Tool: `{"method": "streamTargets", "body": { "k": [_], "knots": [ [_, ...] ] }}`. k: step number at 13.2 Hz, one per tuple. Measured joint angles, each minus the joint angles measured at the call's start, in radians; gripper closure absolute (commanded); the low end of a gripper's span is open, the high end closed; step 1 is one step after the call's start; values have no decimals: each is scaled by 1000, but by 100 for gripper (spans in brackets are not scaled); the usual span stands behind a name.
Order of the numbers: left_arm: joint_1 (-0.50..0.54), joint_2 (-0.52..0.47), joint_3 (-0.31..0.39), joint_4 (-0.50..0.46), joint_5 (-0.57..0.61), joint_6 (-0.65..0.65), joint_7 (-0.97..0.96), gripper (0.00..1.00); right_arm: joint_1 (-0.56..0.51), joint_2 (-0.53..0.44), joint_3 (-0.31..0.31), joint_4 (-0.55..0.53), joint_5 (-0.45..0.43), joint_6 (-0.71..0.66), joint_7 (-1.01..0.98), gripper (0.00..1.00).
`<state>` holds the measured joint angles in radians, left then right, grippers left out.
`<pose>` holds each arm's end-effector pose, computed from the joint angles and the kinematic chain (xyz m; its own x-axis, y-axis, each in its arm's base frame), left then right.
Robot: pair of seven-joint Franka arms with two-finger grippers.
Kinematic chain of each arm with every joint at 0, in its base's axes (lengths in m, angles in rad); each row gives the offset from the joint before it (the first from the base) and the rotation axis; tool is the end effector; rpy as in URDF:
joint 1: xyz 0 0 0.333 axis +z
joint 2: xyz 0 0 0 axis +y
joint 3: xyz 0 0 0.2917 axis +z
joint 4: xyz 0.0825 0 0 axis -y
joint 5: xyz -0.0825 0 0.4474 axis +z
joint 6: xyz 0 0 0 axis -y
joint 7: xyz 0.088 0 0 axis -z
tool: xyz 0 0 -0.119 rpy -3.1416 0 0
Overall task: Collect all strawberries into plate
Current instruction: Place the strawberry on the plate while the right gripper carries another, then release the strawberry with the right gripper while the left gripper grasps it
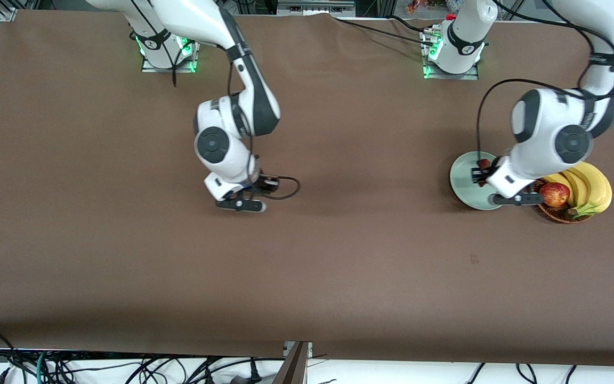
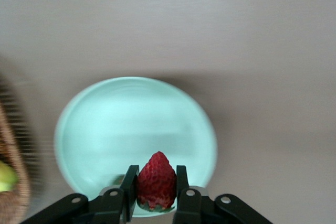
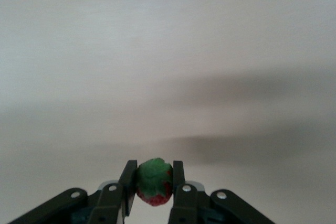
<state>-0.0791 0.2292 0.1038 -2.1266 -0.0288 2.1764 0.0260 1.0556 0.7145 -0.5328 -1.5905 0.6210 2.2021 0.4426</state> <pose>0.5868 0.0145 0.2084 0.9841 0.0162 -0.1770 0.0167 -0.9999 0.0015 0.6035 0.4181 0.1920 0.9831 -0.1708 -0.0660 -0.1790 -0.9726 -0.1483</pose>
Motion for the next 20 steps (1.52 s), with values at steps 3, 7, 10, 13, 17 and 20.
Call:
{"method": "streamTargets", "body": {
  "k": [3, 7, 10, 13, 17, 20],
  "knots": [
    [2, 35, 64, -24, -2, 44, 98, 79, 4, 118, 76, 187, 13, 73, 215, 79],
    [2, 123, 83, -43, -2, 146, 139, 54, 9, 209, 253, 302, 17, 420, 453, 68],
    [2, 133, 84, -42, -2, 153, 160, 0, 59, 265, 307, 316, 16, 629, 590, 32],
    [1, 131, 84, -35, -2, 153, 177, 0, 83, 284, 305, 322, 17, 684, 636, 15],
    [1, 78, 84, -14, -5, 121, 179, 0, 54, 278, 281, 348, 13, 610, 620, 9],
    [1, 2, 84, 24, -12, 17, 179, 0, 38, 223, 186, 363, 12, 351, 516, 9]
  ]
}}
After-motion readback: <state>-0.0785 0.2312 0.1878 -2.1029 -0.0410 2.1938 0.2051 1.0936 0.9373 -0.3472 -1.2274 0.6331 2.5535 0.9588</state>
